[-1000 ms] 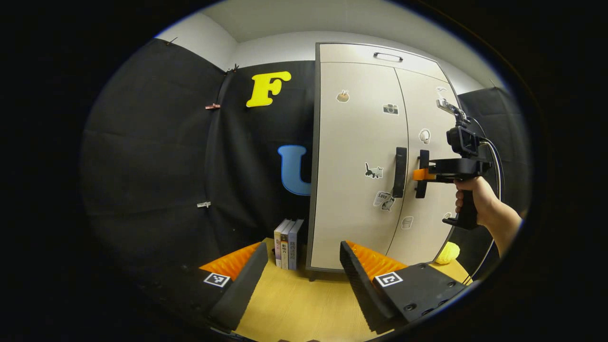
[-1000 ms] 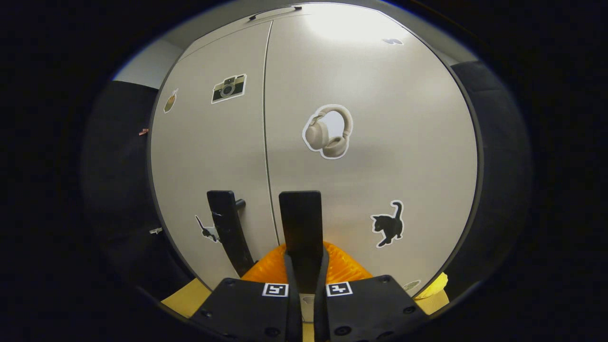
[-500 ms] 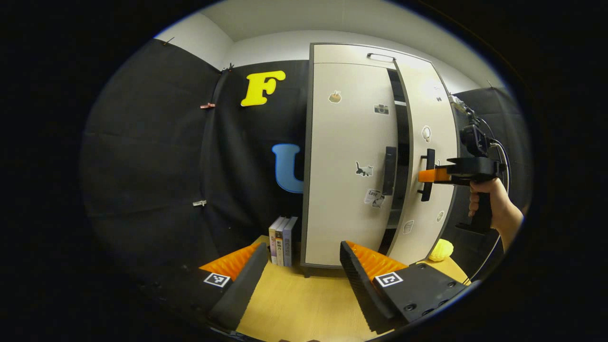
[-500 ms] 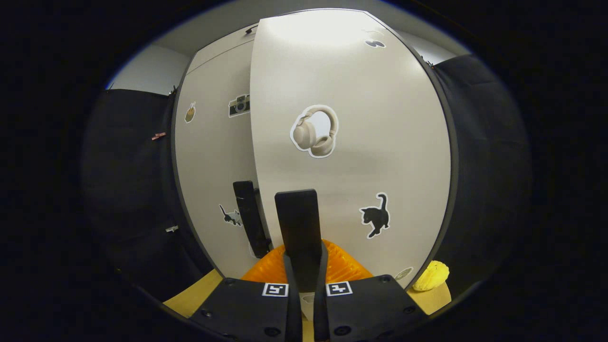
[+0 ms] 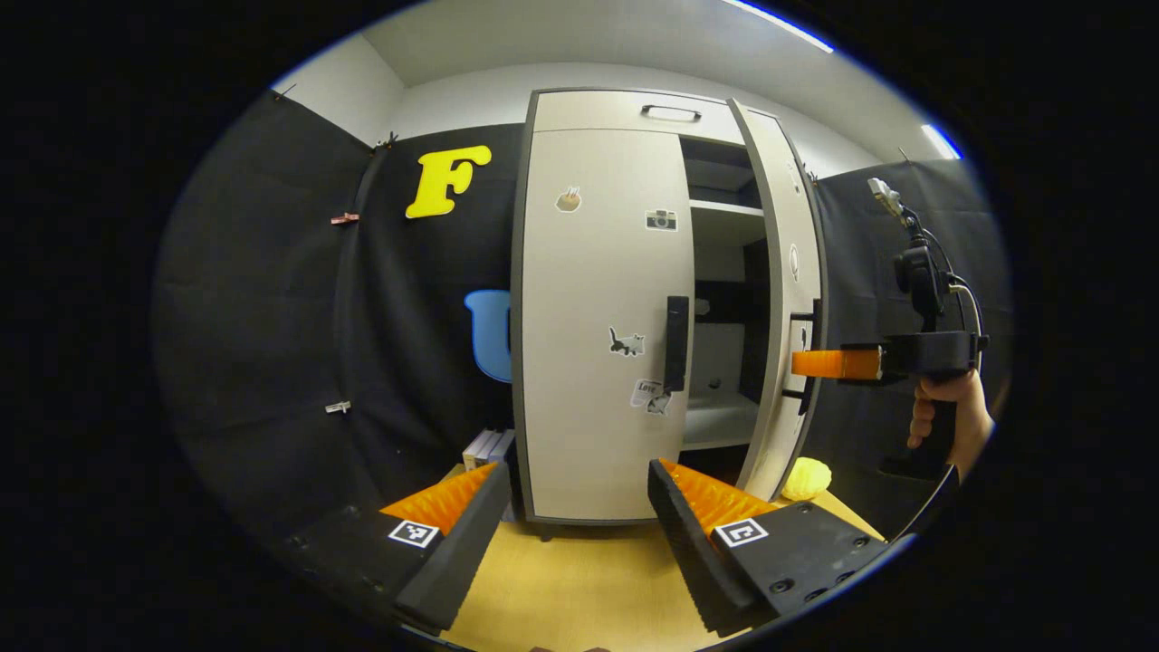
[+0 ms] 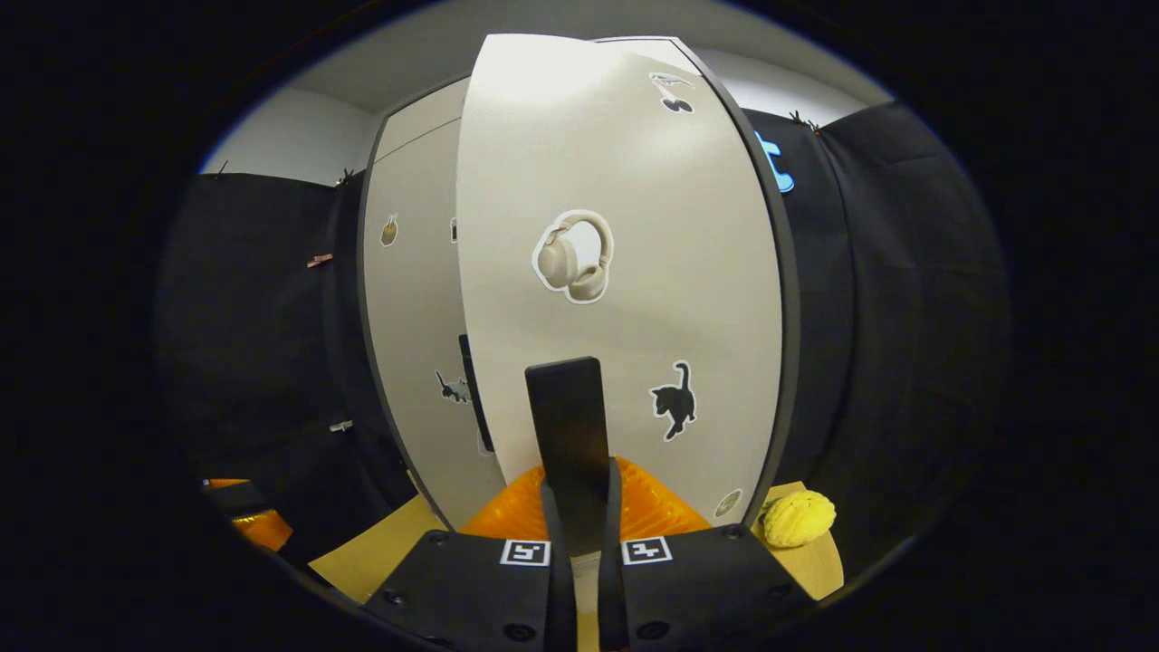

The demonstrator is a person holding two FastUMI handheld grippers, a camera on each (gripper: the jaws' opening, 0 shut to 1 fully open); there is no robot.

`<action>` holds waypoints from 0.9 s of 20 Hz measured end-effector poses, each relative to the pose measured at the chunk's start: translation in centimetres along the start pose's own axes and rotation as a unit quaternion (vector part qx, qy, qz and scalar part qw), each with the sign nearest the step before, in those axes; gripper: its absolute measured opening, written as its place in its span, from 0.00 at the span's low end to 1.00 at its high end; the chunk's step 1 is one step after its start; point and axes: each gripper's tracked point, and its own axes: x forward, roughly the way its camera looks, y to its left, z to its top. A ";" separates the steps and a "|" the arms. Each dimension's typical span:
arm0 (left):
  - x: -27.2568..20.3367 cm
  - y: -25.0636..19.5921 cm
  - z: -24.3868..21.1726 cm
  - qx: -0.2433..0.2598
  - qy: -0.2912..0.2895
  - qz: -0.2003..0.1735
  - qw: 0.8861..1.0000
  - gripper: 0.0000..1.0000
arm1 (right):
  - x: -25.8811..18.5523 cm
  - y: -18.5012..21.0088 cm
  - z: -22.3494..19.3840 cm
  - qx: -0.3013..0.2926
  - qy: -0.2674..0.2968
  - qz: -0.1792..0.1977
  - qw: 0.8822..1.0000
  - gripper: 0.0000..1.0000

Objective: Open the right door of the double-door shoe cabinet with the right hand, and open the left door with the left hand.

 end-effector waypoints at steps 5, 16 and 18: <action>0.4 -2.0 1.1 0.010 -0.009 -0.011 1.000 0.95 | -1.9 -1.5 0.1 0.000 0.003 -0.004 1.000 0.13; 1.2 -3.7 -0.1 0.004 0.010 -0.021 1.000 0.95 | -4.9 -6.0 0.2 0.016 0.017 -0.051 0.998 0.12; 1.4 -3.9 -0.1 -0.001 0.010 -0.024 1.000 0.95 | -5.2 -7.4 0.3 0.020 0.011 -0.074 0.997 0.12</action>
